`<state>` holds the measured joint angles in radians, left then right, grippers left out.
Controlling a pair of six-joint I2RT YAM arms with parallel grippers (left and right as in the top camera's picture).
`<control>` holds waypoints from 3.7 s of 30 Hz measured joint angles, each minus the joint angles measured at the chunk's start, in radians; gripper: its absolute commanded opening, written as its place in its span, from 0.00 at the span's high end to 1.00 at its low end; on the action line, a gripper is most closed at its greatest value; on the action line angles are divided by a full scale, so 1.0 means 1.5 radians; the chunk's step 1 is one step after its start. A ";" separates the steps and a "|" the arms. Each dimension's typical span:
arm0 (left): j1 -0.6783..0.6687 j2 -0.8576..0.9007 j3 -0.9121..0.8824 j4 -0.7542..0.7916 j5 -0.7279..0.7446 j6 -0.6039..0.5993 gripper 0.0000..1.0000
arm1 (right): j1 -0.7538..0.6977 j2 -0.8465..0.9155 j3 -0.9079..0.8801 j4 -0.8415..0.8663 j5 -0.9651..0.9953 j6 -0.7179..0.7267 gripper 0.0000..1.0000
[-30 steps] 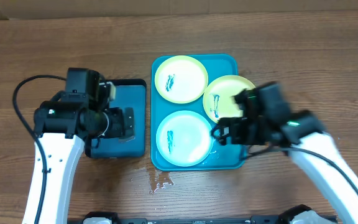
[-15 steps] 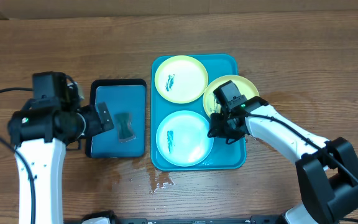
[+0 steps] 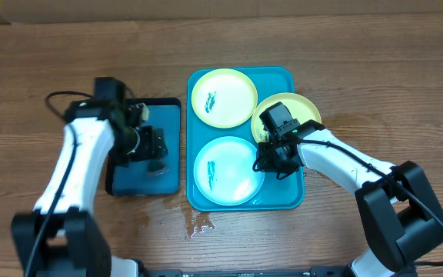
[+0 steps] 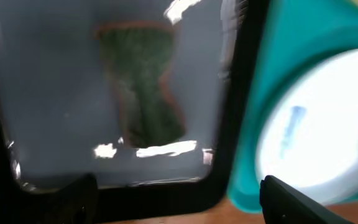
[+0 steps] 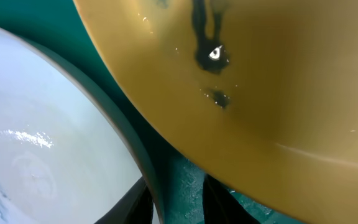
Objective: Clean dirty plates on tray and stack at the side
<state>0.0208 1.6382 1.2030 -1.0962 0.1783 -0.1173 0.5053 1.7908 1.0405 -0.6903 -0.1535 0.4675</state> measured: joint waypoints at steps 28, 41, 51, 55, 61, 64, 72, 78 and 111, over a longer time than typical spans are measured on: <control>-0.014 0.133 0.114 -0.049 -0.057 -0.056 0.96 | 0.000 -0.004 0.003 -0.017 -0.025 -0.057 0.43; -0.094 0.070 0.120 -0.036 -0.021 -0.058 0.96 | 0.000 -0.004 -0.028 0.061 -0.038 -0.055 0.96; -0.276 0.070 0.068 0.106 -0.011 -0.131 0.96 | 0.003 -0.004 -0.028 0.056 -0.025 -0.047 0.96; -0.328 0.092 0.051 0.163 -0.009 -0.156 0.96 | 0.004 -0.004 -0.028 0.057 -0.022 -0.045 0.96; -0.371 0.188 0.049 0.136 -0.021 -0.191 0.96 | 0.004 -0.004 -0.028 0.056 -0.022 -0.045 0.96; -0.366 0.217 0.055 0.111 -0.035 -0.220 0.96 | 0.005 -0.004 -0.028 0.056 -0.020 -0.045 0.96; -0.334 0.219 0.059 0.059 -0.130 -0.252 0.96 | 0.005 -0.005 -0.028 0.056 -0.020 -0.045 0.96; -0.291 0.220 0.059 0.067 -0.110 -0.233 0.96 | 0.010 -0.005 -0.028 0.062 -0.022 -0.042 0.96; -0.369 0.236 0.066 -0.002 -0.208 -0.220 0.96 | 0.010 -0.005 -0.028 0.058 -0.023 -0.033 0.96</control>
<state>-0.5327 1.9923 1.3014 -1.0988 -0.1329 -0.4469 0.5198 1.7828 0.9981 -0.6029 -0.1886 0.4187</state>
